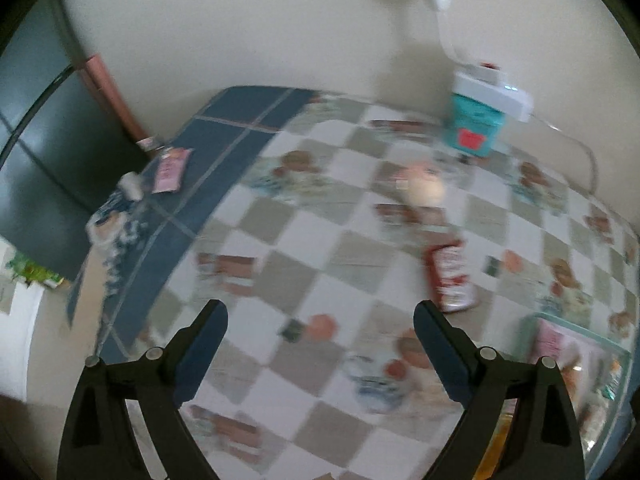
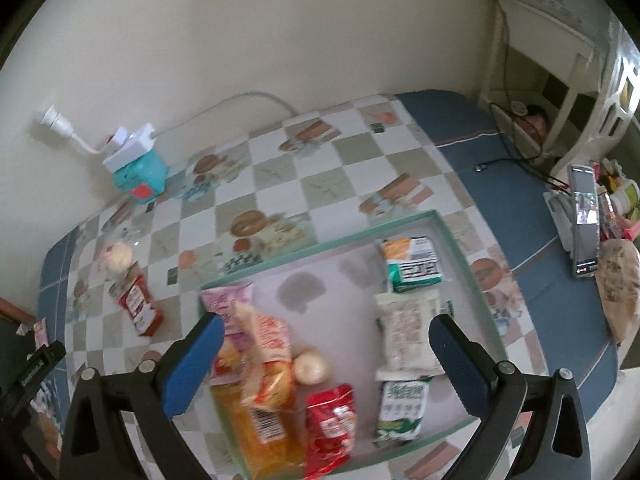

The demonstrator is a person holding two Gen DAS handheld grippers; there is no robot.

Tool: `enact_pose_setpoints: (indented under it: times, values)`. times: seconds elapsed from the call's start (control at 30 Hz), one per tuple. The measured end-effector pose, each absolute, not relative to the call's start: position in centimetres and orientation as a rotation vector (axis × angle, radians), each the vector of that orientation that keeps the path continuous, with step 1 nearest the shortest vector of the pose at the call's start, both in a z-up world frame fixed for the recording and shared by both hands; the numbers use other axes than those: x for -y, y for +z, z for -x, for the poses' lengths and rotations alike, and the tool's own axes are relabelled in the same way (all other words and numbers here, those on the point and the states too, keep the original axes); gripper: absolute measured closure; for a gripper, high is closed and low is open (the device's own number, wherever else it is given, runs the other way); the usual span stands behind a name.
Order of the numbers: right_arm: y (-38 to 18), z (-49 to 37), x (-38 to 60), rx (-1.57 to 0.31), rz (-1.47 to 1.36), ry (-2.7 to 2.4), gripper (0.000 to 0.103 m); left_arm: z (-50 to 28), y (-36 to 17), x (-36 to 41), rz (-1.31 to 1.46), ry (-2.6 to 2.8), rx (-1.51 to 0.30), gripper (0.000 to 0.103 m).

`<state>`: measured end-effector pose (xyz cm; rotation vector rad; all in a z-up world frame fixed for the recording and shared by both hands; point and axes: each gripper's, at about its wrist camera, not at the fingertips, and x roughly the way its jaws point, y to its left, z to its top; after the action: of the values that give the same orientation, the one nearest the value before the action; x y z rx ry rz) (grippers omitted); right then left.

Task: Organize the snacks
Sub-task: 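Move both tools back toward the round bun and red milk biscuit packet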

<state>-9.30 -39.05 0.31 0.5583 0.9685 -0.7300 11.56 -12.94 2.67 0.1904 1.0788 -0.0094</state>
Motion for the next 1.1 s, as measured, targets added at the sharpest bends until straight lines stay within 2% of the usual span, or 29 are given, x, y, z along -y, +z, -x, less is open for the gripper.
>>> enact_pose_setpoints:
  times: [0.73, 1.1]
  values:
    - [-1.4, 0.2, 27.0, -1.085, -0.41, -0.564, 0.0, -15.9, 2.7, 1.1, -0.089, 0.144, -1.107, 0.009]
    - [-5.7, -2.8, 24.1, -1.171, -0.377, -0.52, 0.0, -18.1, -0.9, -0.5, -0.047, 0.121, -1.202, 0.009]
